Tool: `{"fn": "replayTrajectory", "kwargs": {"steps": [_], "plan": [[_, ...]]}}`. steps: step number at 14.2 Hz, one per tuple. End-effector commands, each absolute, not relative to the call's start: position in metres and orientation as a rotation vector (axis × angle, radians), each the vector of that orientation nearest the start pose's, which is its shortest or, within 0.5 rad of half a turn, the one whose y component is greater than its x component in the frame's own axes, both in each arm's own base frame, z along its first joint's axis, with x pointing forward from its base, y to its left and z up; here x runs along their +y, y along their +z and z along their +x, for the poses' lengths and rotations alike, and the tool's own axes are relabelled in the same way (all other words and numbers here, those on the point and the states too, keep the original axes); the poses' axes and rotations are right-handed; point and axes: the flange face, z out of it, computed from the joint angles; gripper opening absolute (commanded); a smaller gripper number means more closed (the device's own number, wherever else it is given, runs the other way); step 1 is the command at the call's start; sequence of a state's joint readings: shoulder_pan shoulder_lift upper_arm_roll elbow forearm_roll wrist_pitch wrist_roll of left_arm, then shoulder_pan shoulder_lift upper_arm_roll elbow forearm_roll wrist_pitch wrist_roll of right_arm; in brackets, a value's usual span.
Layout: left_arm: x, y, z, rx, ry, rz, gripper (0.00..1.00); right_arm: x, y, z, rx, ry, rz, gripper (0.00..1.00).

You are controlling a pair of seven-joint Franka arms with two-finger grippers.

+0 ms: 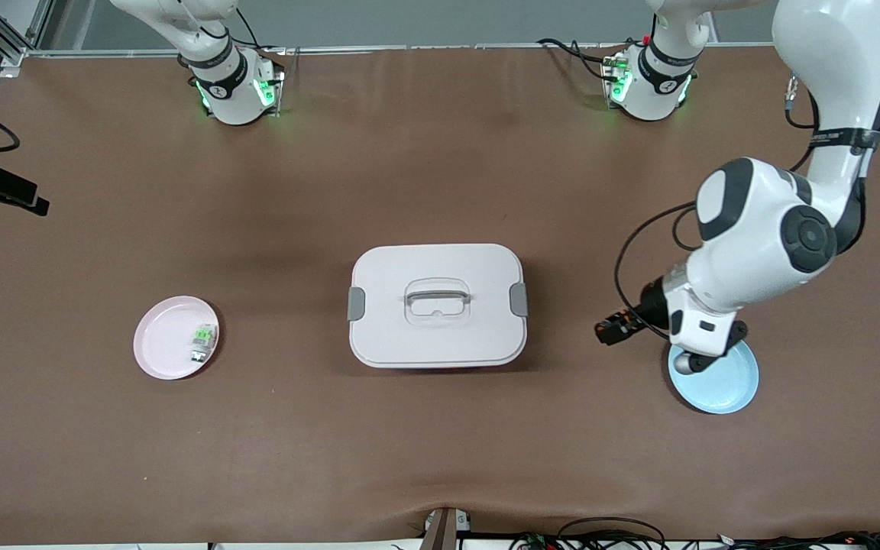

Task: Transfer orange switch to right arm and place
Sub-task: 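Lift the orange switch with the left gripper and carry it over the box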

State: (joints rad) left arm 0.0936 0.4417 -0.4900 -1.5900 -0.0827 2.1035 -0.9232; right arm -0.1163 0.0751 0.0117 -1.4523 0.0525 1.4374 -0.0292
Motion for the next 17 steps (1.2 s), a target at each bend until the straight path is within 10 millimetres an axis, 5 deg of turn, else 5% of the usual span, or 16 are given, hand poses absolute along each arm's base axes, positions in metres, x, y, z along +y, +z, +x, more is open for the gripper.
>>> {"fn": "replayTrajectory", "kwargs": {"steps": [1,11,17], "plan": [[-0.268,0.441,0.625,-1.224,0.239,-3.21,0.0,-0.051,0.636,0.558,0.103,0.126,-3.06,1.0],[-0.386,0.493,0.558,-1.564,0.467,-3.056,0.0,-0.042,0.643,0.556,0.125,0.09,-2.817,1.0],[-0.426,0.525,0.532,-1.729,0.756,-2.987,0.0,-0.019,0.652,0.551,0.154,0.041,-2.678,1.0]]}}
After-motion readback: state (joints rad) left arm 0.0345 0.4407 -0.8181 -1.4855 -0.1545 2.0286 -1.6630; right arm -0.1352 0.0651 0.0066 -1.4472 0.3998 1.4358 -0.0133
